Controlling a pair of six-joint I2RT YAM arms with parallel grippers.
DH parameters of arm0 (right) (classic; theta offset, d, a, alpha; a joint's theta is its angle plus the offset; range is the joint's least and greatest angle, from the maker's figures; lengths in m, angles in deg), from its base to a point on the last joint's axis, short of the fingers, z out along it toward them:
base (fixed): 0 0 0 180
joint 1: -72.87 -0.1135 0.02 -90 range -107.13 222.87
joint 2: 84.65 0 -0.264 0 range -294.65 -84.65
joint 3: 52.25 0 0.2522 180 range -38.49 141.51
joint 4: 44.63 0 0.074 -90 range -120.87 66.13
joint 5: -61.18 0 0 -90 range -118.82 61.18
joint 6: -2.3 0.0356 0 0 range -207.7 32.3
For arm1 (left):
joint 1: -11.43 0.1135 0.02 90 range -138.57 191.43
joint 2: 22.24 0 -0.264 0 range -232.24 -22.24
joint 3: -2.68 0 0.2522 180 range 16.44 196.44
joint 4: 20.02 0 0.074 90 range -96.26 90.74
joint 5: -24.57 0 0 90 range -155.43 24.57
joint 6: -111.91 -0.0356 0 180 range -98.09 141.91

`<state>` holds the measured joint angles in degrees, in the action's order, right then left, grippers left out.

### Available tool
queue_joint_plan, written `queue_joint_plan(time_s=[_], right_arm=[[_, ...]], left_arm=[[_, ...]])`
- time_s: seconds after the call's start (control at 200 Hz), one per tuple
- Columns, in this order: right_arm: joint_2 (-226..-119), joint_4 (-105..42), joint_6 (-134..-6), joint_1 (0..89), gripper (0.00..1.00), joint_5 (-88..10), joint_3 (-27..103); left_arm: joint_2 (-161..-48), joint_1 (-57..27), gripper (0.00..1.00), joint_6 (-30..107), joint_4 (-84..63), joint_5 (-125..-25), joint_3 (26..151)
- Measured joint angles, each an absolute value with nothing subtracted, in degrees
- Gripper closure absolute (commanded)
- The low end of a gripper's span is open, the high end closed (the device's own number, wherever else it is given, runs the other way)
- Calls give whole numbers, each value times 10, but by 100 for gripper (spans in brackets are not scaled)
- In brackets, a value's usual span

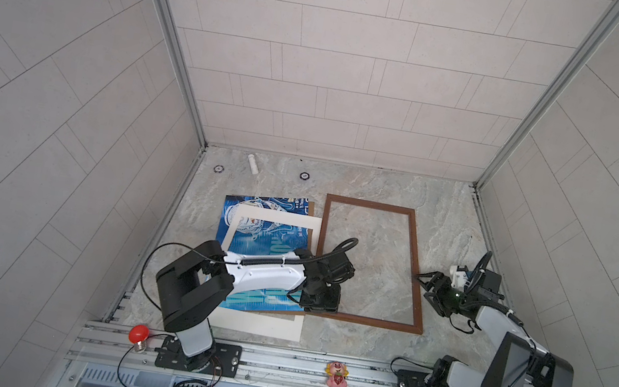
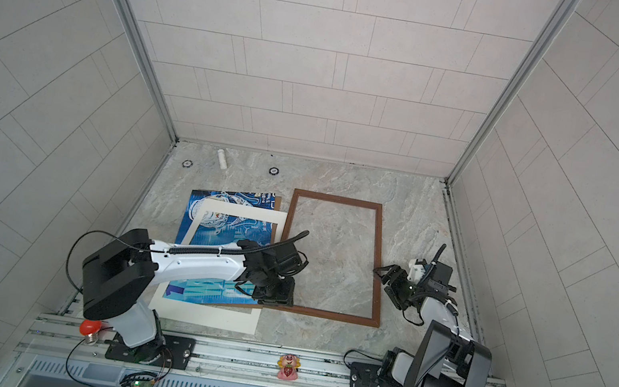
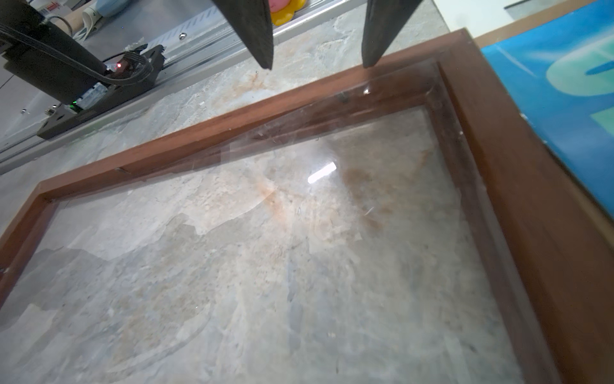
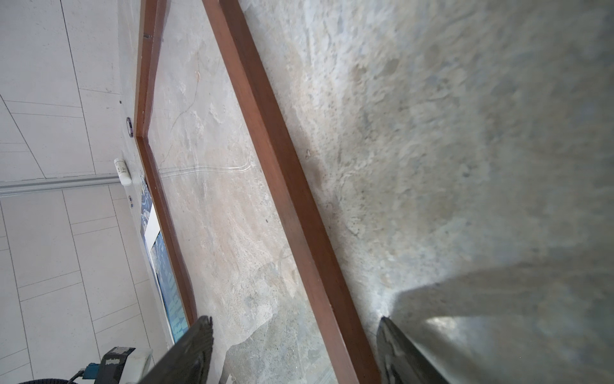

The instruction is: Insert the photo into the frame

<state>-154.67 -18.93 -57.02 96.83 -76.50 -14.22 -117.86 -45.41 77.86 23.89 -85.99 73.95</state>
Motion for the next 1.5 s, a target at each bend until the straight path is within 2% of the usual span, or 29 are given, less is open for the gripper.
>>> queue_joint_plan(time_s=[0.911,1.076,1.211,1.351,1.501], right_arm=[[-1543,-189,-570,968,26,-766,-145],[-1523,-173,-576,968,25,-760,-145],[-1502,-151,-585,968,25,-744,-142],[-1481,-134,-595,968,24,-720,-139],[-1475,-125,-603,968,24,-706,-136]], left_arm=[[-1202,-441,51,765,229,-811,751],[-1174,-398,46,723,280,-814,769],[-1166,-328,42,661,329,-816,806],[-1197,-268,40,605,342,-814,842],[-1267,-260,39,567,343,-811,881]])
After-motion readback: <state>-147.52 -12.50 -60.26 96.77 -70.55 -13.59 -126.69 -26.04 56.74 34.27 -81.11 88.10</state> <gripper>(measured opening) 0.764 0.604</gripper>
